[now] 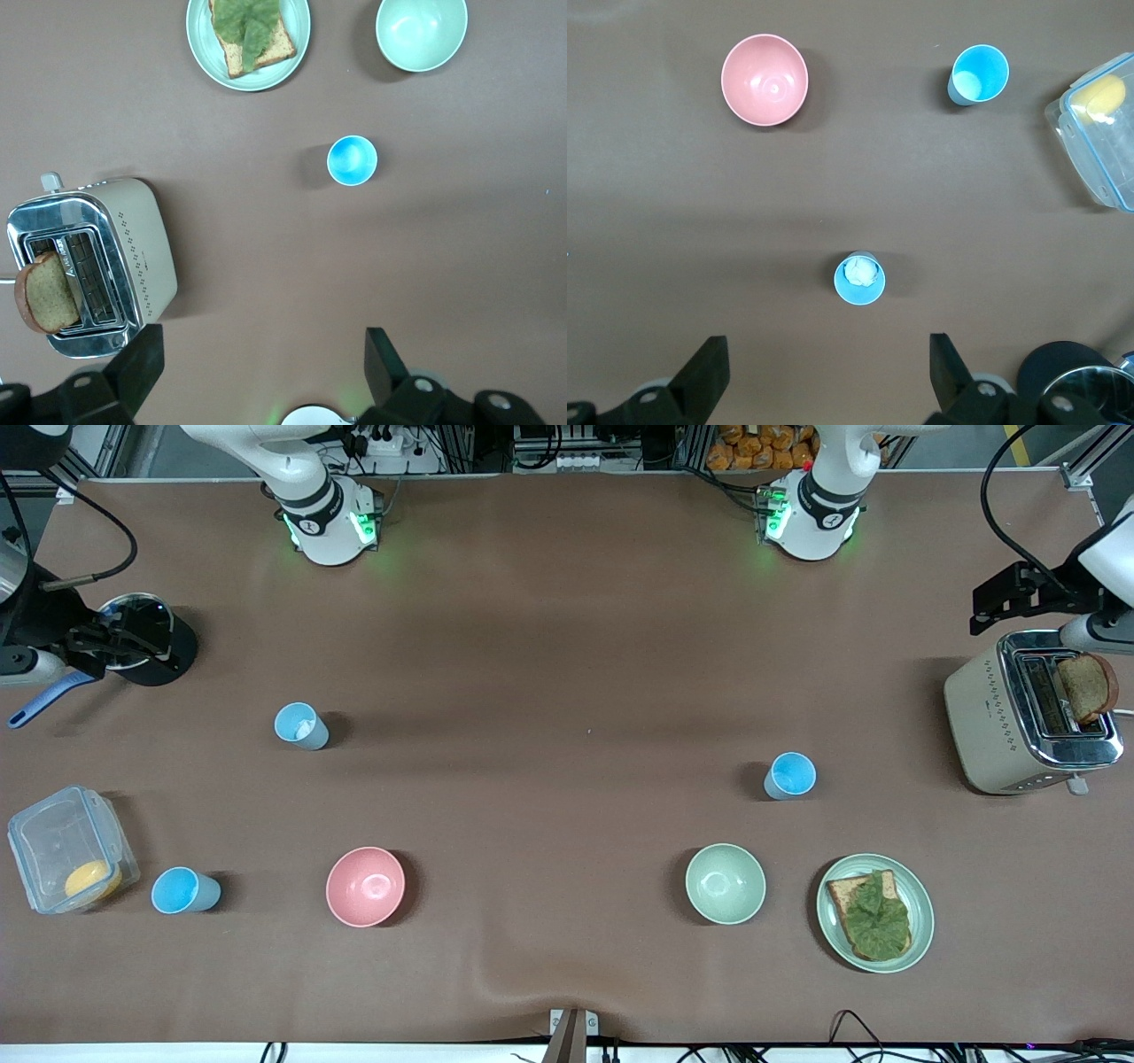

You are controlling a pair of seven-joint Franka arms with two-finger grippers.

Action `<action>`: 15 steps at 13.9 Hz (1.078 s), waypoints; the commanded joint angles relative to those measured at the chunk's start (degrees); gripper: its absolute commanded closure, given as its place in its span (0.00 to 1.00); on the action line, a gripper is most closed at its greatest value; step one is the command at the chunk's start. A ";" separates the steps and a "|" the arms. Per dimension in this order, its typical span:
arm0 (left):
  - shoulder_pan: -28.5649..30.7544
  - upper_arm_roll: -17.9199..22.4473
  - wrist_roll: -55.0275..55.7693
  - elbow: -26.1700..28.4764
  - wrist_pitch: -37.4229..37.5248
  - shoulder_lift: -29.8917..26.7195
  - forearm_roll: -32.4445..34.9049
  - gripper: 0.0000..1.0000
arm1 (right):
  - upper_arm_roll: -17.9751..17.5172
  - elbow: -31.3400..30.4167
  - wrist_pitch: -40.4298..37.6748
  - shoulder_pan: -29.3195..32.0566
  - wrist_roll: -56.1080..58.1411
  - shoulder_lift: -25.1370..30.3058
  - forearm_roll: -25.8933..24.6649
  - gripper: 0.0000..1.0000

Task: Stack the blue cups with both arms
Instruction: 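Reach the right gripper and the left gripper toward the two blue cups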

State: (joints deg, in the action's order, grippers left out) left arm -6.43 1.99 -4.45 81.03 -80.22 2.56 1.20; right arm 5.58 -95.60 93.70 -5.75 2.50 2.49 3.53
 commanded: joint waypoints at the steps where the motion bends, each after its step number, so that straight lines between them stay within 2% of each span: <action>1: 0.45 0.29 -1.35 -0.69 -0.46 0.52 1.52 0.00 | 0.31 -0.29 -0.10 -0.58 -1.01 0.15 -0.72 0.00; 4: -0.16 0.38 -0.82 -0.78 -0.20 4.19 1.70 0.00 | 0.40 -0.38 -0.10 -0.14 -1.01 0.15 -0.55 0.00; 7: -0.08 -0.05 0.49 -0.70 0.07 5.61 5.13 0.00 | 0.40 -0.55 0.16 -0.14 -1.01 -0.12 -0.37 0.00; 10: 1.60 0.30 0.76 0.18 0.51 12.63 1.70 0.00 | 0.49 -3.80 0.08 0.30 -0.92 0.06 -0.37 0.00; 13: 0.19 -0.84 3.13 4.03 -0.63 16.07 -0.14 0.00 | 0.58 -9.58 2.17 1.61 0.13 0.85 -0.37 0.00; 15: 0.19 -1.02 3.48 9.03 -7.37 15.99 -1.37 0.00 | 0.58 -15.46 6.99 3.20 3.71 1.20 -0.37 0.00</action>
State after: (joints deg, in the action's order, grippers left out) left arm -6.15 1.10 -2.07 85.41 -83.35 20.13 1.33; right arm 6.48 -104.85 96.38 -4.31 3.36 2.09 3.52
